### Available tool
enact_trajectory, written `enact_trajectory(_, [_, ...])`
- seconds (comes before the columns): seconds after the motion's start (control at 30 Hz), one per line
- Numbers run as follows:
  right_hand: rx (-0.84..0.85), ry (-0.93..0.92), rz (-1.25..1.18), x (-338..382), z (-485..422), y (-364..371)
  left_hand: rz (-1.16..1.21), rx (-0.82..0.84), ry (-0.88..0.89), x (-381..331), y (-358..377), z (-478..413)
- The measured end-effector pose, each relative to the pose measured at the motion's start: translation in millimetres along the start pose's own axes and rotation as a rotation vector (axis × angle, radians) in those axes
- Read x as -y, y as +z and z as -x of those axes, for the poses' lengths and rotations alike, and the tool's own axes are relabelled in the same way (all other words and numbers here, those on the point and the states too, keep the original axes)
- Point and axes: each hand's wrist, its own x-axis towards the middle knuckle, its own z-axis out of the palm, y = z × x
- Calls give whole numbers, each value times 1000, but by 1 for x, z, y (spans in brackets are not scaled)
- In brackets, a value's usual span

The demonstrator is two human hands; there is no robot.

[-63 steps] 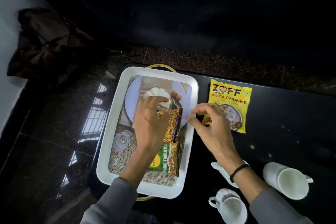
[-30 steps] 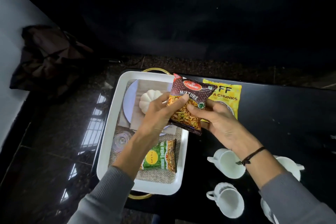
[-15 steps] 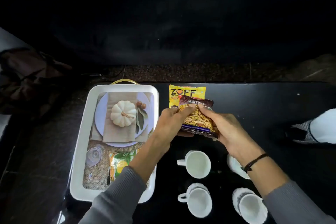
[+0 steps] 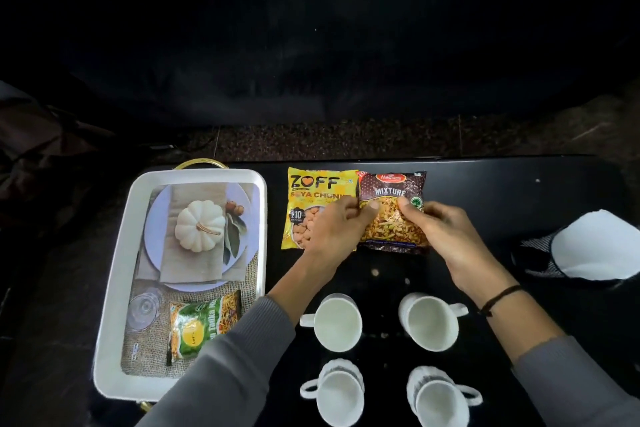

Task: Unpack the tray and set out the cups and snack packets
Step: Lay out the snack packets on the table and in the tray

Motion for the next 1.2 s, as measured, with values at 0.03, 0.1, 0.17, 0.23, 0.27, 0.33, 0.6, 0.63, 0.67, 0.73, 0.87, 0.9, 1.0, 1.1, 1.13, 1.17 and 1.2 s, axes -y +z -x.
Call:
enact_trajectory(0.03, [-20,-1,54,-3,-5,-1,-48,-10,19,0,2,-4])
enact_trajectory(0.1, [-63,-6,211,-7,-13,-3,-138,-40,51,0,5,-10])
enact_trajectory(0.17, [-105,-31,327,-10,-17,-3,-214,-82,77,2,7,-14])
enact_trajectory(0.23, [-151,-72,367,-10,-17,-2,-247,-107,121,6,9,-13])
enact_trajectory(0.27, [-175,-95,379,-10,-16,-1,-259,-118,141,7,10,-12])
enact_trajectory(0.33, [-222,-149,397,-8,-11,2,-269,-139,164,9,10,-8])
enact_trajectory(0.6, [-174,-288,414,27,10,42,-198,-223,206,17,-33,12])
enact_trajectory(0.63, [-147,-302,414,31,13,53,-199,-242,203,21,-44,15])
enact_trajectory(0.67, [-118,-317,416,34,18,63,-203,-260,196,25,-54,18])
enact_trajectory(0.73, [-55,-349,433,37,27,91,-191,-291,175,40,-79,27])
enact_trajectory(0.87, [76,-362,434,36,44,151,-198,-353,143,75,-130,46])
enact_trajectory(0.9, [110,-364,461,34,49,167,-196,-364,133,85,-142,51])
enact_trajectory(1.0, [221,-349,530,26,63,208,-186,-394,88,115,-172,65])
enact_trajectory(1.1, [347,-272,646,13,75,241,-237,-444,42,147,-196,79])
enact_trajectory(1.13, [390,-255,723,9,78,248,-280,-453,8,156,-202,83])
enact_trajectory(1.17, [426,-250,809,5,80,254,-330,-453,-45,165,-206,85])
enact_trajectory(1.2, [457,-258,888,2,82,259,-371,-447,-112,173,-209,89])
